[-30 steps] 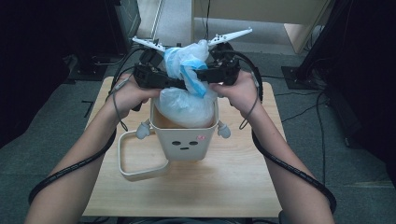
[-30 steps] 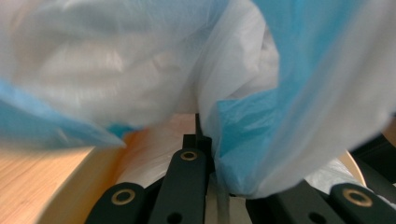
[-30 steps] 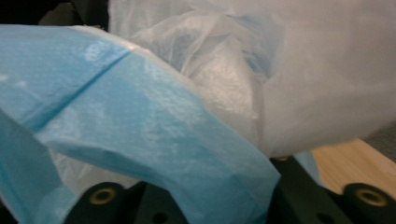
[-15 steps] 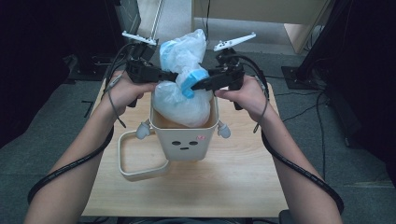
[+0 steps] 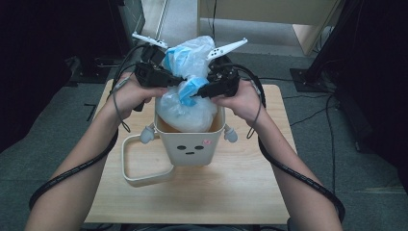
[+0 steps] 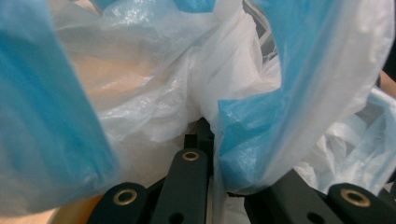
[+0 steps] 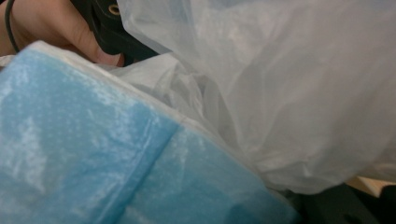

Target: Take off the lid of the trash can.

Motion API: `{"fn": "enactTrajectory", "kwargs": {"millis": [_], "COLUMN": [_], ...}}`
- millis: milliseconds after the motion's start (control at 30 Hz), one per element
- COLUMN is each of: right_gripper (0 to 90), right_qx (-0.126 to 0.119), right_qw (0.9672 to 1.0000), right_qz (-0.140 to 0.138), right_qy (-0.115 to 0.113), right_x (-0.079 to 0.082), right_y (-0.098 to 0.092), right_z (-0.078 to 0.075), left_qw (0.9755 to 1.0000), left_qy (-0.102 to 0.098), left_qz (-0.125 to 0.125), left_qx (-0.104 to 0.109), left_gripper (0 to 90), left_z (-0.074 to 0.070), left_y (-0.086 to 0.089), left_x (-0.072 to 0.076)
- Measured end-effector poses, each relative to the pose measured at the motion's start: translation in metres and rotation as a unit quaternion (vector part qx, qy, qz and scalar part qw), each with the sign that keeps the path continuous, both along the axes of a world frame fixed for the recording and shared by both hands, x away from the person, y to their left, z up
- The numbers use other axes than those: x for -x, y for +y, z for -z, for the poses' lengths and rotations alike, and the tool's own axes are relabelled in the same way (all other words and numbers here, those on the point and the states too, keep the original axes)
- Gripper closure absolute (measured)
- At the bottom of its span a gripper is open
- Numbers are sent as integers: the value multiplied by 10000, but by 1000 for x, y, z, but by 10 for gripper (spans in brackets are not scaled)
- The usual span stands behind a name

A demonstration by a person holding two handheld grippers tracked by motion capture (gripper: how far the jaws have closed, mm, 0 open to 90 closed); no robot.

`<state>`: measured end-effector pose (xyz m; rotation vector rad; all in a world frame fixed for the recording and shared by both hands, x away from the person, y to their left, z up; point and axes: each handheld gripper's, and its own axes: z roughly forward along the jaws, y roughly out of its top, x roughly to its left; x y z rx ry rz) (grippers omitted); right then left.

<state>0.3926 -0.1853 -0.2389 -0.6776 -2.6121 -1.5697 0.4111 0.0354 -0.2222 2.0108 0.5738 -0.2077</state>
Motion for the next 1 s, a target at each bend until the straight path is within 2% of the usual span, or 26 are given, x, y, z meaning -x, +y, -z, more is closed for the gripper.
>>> {"fn": "enactTrajectory", "kwargs": {"millis": [233, 267, 300, 367, 433, 500, 667, 700, 1000], "right_gripper": [772, 838, 857, 866, 868, 869, 869, 869, 868], "right_qx": [34, 99, 79, 13, 39, 90, 78, 80, -32], "right_qw": [9999, 9999, 9999, 9996, 9995, 9994, 9982, 9980, 9976], "right_qz": [-45, -21, -4, 76, 143, 196, 403, 434, 570], "right_qy": [102, 106, 115, 281, 285, 282, 439, 459, 392], "right_x": [0, 0, -1, -3, -3, -2, -1, 0, 4], "right_y": [-1, -2, -4, -8, -10, -10, -16, -17, -27], "right_z": [0, 0, 1, 1, 2, 2, -5, -7, -20], "left_qw": [9999, 9998, 9997, 9997, 9995, 9994, 9980, 9979, 9966], "left_qy": [-48, -94, -94, -104, -237, -266, -572, -600, -714], "left_qz": [-23, -91, -104, -80, -103, -120, -246, -251, -415], "left_qx": [109, 165, 197, 190, 166, 182, -73, -53, -19], "left_gripper": [862, 807, 677, 665, 617, 552, 457, 447, 385], "left_z": [-2, -3, -4, -5, -7, -8, -13, -14, -16], "left_y": [6, 8, 10, 13, 15, 18, 30, 33, 53], "left_x": [-1, -2, -2, -1, 1, 3, 9, 10, 15]}}
